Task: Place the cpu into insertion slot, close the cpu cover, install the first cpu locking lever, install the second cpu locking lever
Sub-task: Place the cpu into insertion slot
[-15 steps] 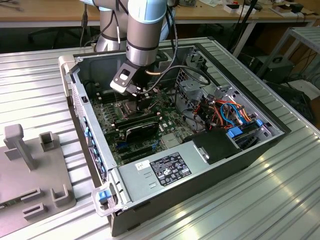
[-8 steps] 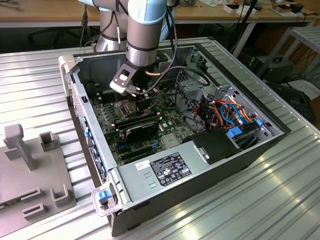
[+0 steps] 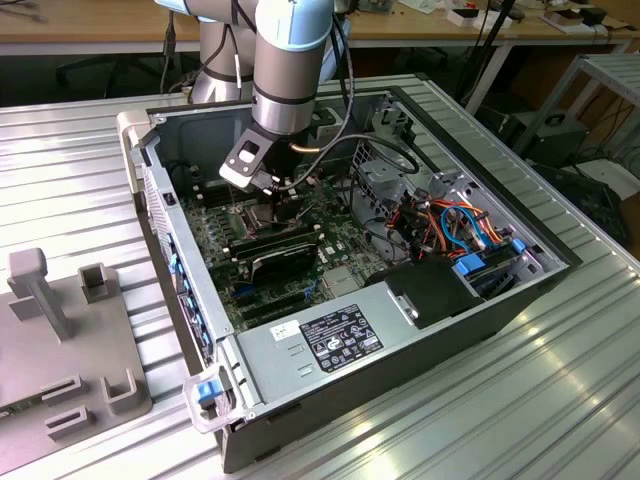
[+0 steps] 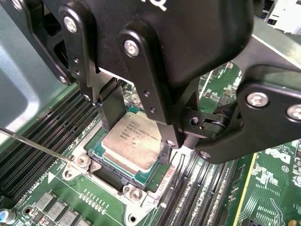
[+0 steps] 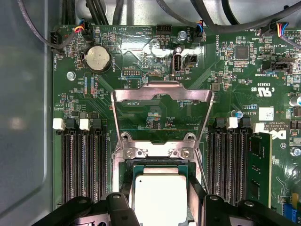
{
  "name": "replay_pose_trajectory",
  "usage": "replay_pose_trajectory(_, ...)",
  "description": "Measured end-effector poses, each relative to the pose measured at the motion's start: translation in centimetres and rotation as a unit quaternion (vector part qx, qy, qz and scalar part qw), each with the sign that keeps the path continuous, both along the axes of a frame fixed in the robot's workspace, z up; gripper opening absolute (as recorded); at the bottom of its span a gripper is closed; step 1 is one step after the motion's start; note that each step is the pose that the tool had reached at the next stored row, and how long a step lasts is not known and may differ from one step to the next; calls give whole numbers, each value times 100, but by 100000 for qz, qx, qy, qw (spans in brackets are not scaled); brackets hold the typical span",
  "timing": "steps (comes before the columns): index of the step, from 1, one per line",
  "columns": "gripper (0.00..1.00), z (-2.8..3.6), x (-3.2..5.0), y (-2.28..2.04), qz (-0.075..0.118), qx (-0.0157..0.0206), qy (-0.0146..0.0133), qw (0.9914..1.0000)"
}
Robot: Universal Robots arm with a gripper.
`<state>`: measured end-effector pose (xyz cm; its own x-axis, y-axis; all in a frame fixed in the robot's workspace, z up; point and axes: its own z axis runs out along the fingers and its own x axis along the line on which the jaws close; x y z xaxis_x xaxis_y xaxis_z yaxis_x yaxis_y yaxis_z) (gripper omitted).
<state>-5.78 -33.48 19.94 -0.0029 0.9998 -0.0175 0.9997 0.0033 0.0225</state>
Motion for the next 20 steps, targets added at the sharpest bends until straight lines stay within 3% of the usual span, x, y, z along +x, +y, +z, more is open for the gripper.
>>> replay_pose_trajectory(2,55,-7,-3,18,-152,1,-1,100000)
replay_pose_trajectory(20,55,-15,17,17,-67,-3,3,100000)
